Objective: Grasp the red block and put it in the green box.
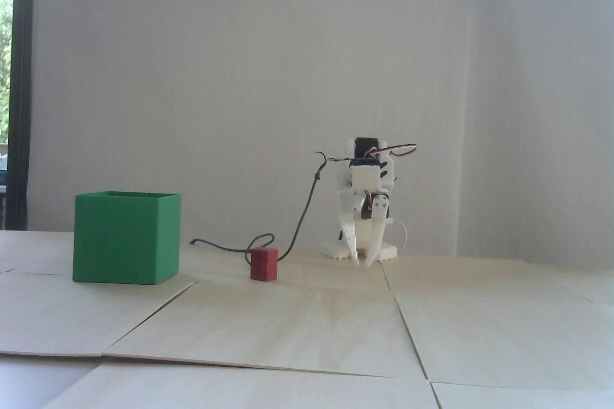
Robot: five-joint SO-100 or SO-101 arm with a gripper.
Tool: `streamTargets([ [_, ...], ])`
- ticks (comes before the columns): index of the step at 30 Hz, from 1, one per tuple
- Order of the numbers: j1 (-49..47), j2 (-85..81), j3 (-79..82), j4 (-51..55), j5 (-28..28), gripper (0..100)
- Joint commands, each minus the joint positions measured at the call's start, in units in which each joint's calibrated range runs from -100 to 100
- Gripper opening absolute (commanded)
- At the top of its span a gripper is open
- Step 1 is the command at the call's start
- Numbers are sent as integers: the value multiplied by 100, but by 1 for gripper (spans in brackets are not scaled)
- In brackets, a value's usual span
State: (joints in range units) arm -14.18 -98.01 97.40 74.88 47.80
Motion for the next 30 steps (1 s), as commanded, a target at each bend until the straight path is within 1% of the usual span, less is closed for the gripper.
streamTargets([
  [1,30,-89,73,202,-12,2],
  [9,22,-89,73,135,19,2],
  [19,79,-89,73,-1063,24,2],
  [28,22,-81,73,-1037,-7,2],
  [30,55,-81,73,-894,-7,2],
])
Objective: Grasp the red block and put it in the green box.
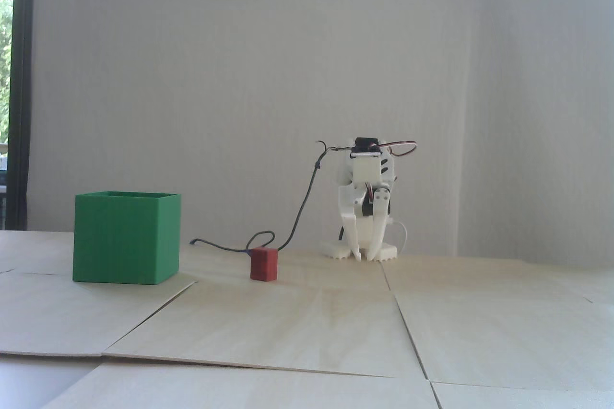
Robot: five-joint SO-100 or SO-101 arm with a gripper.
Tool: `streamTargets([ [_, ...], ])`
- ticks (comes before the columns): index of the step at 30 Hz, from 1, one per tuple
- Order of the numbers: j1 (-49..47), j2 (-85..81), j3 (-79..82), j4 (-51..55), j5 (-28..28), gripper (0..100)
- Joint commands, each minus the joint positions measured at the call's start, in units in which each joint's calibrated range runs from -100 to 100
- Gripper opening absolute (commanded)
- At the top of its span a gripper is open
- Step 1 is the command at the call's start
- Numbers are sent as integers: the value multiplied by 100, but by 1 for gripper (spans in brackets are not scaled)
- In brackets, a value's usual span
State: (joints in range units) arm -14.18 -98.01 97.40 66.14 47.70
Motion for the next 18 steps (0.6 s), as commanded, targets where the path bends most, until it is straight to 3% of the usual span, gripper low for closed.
streamTargets([
  [1,47,-89,73,106,14,2],
  [6,-171,-97,-86,-383,-106,2],
  [10,264,22,-1080,-1403,-1064,2],
  [14,6,796,-2109,-1496,-991,2],
  [18,-10,2762,-3698,-1488,-1043,2],
])
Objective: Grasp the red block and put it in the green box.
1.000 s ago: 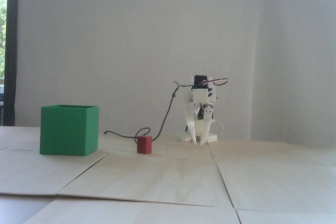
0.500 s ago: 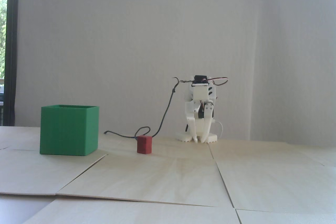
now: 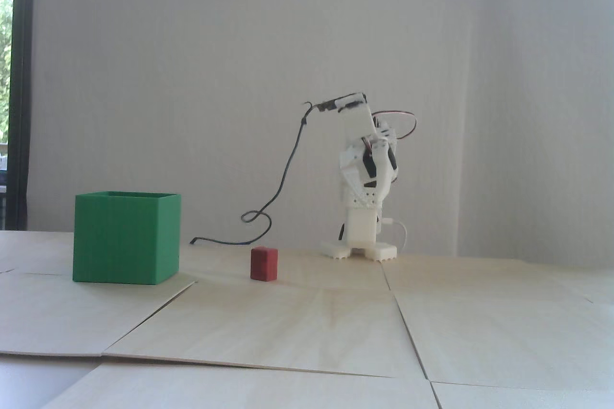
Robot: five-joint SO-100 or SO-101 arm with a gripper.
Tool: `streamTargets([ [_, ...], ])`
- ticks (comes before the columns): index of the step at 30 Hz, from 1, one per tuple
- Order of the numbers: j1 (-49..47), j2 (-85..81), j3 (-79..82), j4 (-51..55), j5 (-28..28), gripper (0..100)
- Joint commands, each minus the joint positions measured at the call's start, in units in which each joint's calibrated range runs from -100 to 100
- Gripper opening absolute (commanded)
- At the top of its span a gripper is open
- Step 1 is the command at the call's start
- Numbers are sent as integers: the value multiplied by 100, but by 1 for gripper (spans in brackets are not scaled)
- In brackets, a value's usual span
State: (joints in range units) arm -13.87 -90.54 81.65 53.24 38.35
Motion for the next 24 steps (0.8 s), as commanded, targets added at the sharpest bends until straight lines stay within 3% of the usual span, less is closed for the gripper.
streamTargets([
  [1,-16,2638,-2628,-190,-186,2],
  [5,394,5046,-4704,561,-274,2],
  [10,667,7936,-7526,2382,-217,2],
  [15,1029,10005,-10223,3546,-259,2],
  [20,1689,11924,-12992,3731,-582,2],
  [24,1962,12824,-14243,3723,-821,2],
])
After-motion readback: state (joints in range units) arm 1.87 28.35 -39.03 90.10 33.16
